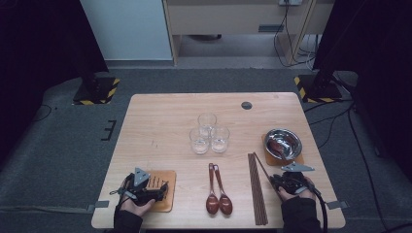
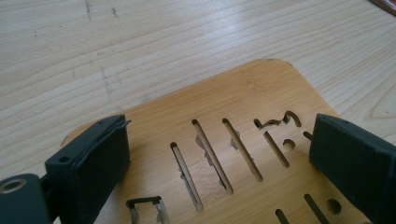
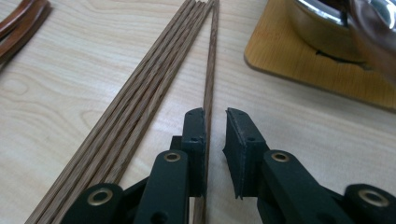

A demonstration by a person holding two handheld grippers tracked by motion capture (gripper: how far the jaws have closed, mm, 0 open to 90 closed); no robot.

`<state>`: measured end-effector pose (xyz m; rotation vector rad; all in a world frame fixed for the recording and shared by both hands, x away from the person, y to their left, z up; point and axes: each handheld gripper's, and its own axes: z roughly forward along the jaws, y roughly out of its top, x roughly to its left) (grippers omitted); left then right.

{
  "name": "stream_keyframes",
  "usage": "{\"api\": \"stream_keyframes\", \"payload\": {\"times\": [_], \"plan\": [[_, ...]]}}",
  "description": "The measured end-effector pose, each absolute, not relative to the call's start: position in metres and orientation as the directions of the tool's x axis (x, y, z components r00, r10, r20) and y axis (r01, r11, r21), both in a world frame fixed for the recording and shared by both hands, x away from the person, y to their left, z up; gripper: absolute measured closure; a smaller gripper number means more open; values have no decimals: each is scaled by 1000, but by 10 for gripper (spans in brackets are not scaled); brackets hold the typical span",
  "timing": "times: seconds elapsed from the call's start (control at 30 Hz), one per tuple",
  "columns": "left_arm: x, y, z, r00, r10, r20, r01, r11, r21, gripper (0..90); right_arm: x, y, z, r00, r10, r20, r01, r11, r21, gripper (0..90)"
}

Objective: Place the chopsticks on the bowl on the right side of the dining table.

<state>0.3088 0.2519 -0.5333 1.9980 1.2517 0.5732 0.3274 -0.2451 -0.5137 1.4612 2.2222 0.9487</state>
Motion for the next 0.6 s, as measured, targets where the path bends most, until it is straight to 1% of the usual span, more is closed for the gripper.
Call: {"api": "stream_keyframes", "payload": {"times": [0.37, 0.6], "plan": [[309, 252, -533, 435, 900, 3, 591, -288, 754, 41, 311, -248, -517, -439, 894, 95, 692, 269, 670, 788], [309, 252, -533, 435, 900, 3, 591, -288, 754, 41, 309, -246, -518, -444, 891, 88, 696, 282, 661, 806]]}}
